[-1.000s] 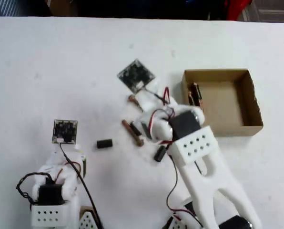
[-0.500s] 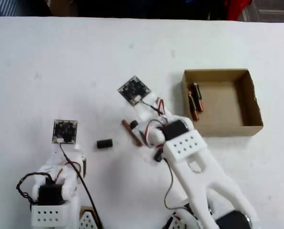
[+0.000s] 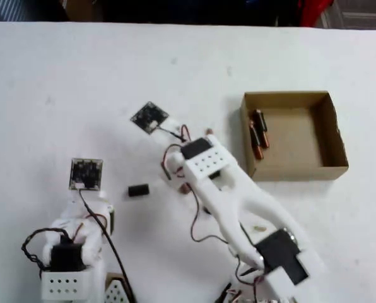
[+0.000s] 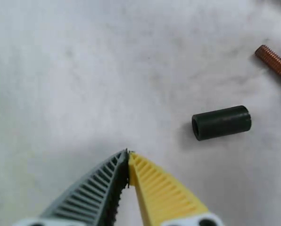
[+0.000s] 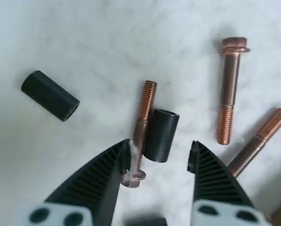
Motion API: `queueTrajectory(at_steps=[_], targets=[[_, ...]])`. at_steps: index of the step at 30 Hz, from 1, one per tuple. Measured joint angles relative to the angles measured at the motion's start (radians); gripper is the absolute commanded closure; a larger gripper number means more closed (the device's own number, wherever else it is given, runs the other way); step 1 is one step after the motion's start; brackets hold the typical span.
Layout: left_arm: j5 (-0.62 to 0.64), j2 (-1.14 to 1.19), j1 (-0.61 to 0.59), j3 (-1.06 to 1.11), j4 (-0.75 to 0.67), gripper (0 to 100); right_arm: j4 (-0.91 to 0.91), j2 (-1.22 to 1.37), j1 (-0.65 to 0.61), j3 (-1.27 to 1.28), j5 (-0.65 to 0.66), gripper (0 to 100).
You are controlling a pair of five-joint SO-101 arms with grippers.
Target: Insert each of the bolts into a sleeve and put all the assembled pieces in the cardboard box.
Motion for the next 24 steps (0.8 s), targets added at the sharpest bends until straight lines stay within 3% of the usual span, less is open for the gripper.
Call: queueTrajectory(at_steps=[8, 24], targets=[[0.000, 0.000, 0.000, 0.000, 0.000, 98, 0.000, 0.135, 0.000, -0.086, 0.000, 88.8], [0.000, 0.000, 0.000, 0.000, 0.000, 98, 0.000, 0.166, 0.035, -0.104, 0.037, 87.2]])
